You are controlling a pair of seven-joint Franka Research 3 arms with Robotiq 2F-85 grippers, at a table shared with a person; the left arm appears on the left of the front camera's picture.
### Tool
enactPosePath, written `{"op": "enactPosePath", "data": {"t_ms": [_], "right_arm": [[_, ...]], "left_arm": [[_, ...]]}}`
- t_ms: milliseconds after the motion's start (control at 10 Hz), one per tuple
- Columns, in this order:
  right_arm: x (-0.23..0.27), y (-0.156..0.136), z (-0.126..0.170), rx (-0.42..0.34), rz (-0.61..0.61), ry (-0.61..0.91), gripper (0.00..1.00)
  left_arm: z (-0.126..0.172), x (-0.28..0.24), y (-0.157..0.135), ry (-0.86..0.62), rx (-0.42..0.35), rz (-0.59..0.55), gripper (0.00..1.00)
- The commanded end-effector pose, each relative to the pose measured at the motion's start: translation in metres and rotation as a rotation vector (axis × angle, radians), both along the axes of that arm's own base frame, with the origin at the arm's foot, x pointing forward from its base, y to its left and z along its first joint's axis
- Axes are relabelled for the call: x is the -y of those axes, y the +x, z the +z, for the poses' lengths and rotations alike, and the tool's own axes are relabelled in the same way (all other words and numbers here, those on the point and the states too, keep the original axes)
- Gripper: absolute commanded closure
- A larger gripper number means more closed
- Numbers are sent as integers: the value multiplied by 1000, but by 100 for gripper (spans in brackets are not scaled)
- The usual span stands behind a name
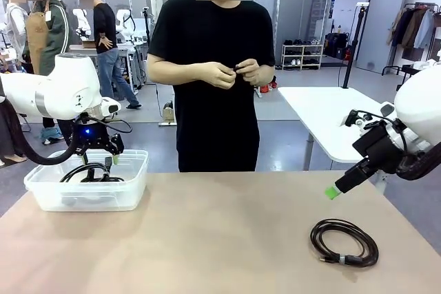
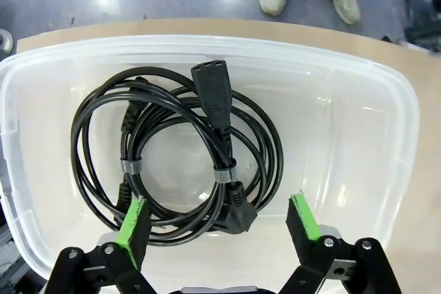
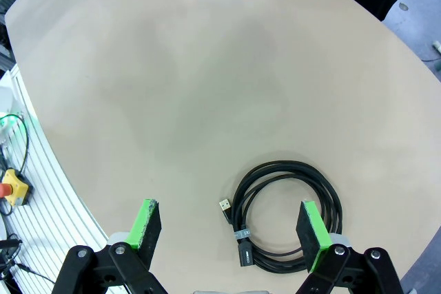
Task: Organize and store the cables.
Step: Place the Power Cable into the Organizing box, then place the USB Extension Cable into the Organizing box.
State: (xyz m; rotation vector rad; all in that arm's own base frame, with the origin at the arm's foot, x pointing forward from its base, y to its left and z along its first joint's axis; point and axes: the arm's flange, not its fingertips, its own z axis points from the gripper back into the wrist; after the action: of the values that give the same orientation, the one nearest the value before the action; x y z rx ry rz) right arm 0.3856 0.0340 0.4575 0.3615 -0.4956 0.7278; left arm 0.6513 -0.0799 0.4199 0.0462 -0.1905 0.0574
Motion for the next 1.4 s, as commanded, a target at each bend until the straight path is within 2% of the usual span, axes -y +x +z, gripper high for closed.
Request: {"op": "enactPosePath", "data": {"t_ms": [0, 100, 200, 1300], "right_arm": [[-1, 2, 0, 8, -8, 10, 0], [-1, 2, 0, 8, -8, 10, 0], [-1, 2, 0, 8, -8, 10, 0], [-1, 2, 0, 8, -8, 10, 0]], "left_arm": [[3, -5, -16, -7, 17, 21, 0], [4, -5, -24, -13, 36, 8, 0], [2, -1, -3, 0, 2, 2, 0], [1, -1, -7, 0, 3, 1, 0]]}}
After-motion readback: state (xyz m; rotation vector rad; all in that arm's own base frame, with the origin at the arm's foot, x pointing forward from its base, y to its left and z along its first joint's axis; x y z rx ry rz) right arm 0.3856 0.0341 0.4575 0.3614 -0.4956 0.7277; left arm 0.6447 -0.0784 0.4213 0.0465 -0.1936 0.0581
